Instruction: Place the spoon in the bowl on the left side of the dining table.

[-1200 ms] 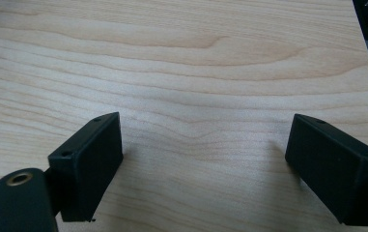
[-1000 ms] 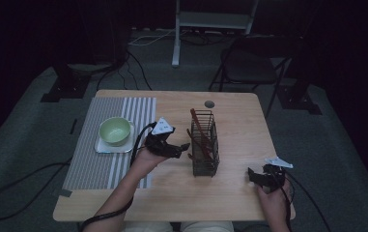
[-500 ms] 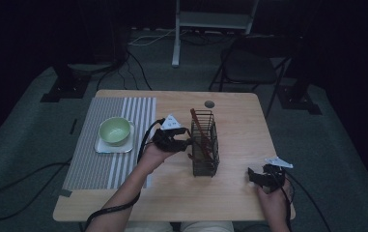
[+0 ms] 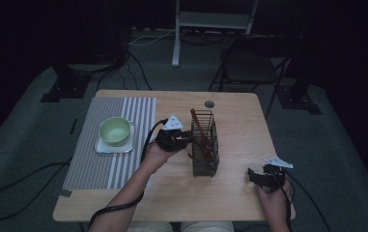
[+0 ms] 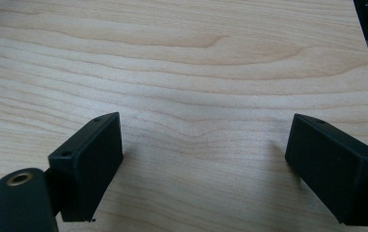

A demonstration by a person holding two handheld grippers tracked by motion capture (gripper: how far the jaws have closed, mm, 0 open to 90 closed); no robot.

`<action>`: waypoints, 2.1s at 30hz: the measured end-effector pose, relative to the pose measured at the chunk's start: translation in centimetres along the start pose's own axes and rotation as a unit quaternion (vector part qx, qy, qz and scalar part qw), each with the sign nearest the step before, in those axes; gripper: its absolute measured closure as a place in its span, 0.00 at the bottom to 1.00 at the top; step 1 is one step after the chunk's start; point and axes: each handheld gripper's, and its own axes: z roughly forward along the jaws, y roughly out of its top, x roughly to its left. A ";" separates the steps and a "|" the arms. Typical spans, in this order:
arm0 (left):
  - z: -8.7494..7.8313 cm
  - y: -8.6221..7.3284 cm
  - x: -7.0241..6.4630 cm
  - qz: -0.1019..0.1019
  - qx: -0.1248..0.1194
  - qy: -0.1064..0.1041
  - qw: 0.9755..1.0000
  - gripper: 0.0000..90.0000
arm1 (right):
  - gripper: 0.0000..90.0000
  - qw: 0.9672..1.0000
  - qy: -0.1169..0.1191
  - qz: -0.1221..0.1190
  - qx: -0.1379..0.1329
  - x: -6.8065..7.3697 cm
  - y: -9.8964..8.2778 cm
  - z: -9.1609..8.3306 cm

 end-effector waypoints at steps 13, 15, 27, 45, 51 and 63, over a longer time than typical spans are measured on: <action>-0.6 -0.3 -0.5 -0.012 -0.025 -0.036 0.999 0.92 | 0.14 1.000 0.000 -0.001 0.000 0.0 0.0 0.0; -0.6 -0.2 -0.5 -0.010 -0.024 -0.035 0.999 0.93 | 0.14 1.000 0.000 -0.001 -0.001 0.0 0.0 0.0; -2.2 0.9 -0.8 -0.006 -0.039 -0.032 0.999 0.93 | 0.14 1.000 0.000 -0.001 -0.001 0.0 0.0 0.0; -5.0 2.0 -0.5 -0.005 -0.062 -0.025 0.998 0.93 | 0.14 1.000 0.000 -0.001 -0.001 0.0 0.0 0.0; -6.5 2.5 -0.4 -0.003 -0.072 -0.025 0.997 0.93 | 0.14 1.000 0.000 -0.001 -0.001 0.0 0.0 0.0; -9.4 3.2 -0.1 -0.003 -0.094 -0.016 0.995 0.93 | 0.14 1.000 0.000 -0.001 -0.001 0.0 0.0 0.0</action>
